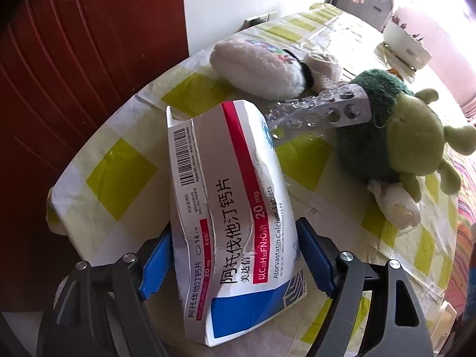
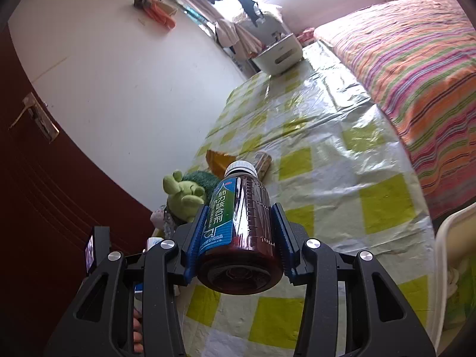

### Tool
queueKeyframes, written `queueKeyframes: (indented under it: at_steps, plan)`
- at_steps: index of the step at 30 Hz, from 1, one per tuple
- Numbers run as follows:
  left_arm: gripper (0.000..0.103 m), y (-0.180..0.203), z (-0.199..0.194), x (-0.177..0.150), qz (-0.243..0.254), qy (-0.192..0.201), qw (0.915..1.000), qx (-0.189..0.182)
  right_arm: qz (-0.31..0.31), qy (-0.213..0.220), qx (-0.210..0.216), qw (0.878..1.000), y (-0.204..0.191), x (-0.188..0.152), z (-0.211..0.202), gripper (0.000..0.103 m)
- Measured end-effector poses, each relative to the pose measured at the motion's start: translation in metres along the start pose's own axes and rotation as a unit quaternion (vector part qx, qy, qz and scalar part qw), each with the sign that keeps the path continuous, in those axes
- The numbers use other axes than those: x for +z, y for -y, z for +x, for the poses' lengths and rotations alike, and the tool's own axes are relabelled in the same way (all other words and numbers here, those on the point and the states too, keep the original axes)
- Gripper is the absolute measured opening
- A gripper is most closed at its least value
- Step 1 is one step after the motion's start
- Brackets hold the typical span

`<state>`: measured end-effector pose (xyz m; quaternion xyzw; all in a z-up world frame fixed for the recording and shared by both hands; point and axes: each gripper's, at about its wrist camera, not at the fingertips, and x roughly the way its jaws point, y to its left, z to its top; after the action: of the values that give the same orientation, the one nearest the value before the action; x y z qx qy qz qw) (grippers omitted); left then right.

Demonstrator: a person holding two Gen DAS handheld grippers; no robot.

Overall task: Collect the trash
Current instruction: 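Grasp the white medicine box with the left tool while the right tool holds the bottle, then carry the blue bottle over the cream bin and open the right tool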

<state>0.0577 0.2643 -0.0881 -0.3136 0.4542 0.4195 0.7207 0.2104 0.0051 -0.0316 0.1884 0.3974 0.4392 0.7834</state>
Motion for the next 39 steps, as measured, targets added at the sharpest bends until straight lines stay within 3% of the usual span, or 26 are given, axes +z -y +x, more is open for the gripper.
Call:
queueKeyframes:
  at_steps: [12,23,31,39]
  plan:
    - [0.072,-0.020,-0.030,-0.025,0.059,0.043,0.9940,-0.082,0.004,0.034,-0.021,0.999,0.016,0.004,-0.025,0.042]
    - [0.072,0.004,-0.092,-0.066,0.166,0.134,0.9681,-0.131,-0.001,0.091,-0.073,0.993,0.038,0.001,-0.071,0.042]
    - [0.072,0.037,-0.102,-0.077,0.210,0.128,0.9537,-0.173,-0.001,0.134,-0.138,0.981,0.057,-0.015,-0.105,0.042]
    - [0.072,0.071,-0.119,-0.101,0.265,0.142,0.9319,-0.203,-0.009,0.166,-0.205,0.964,0.062,-0.035,-0.128,0.042]
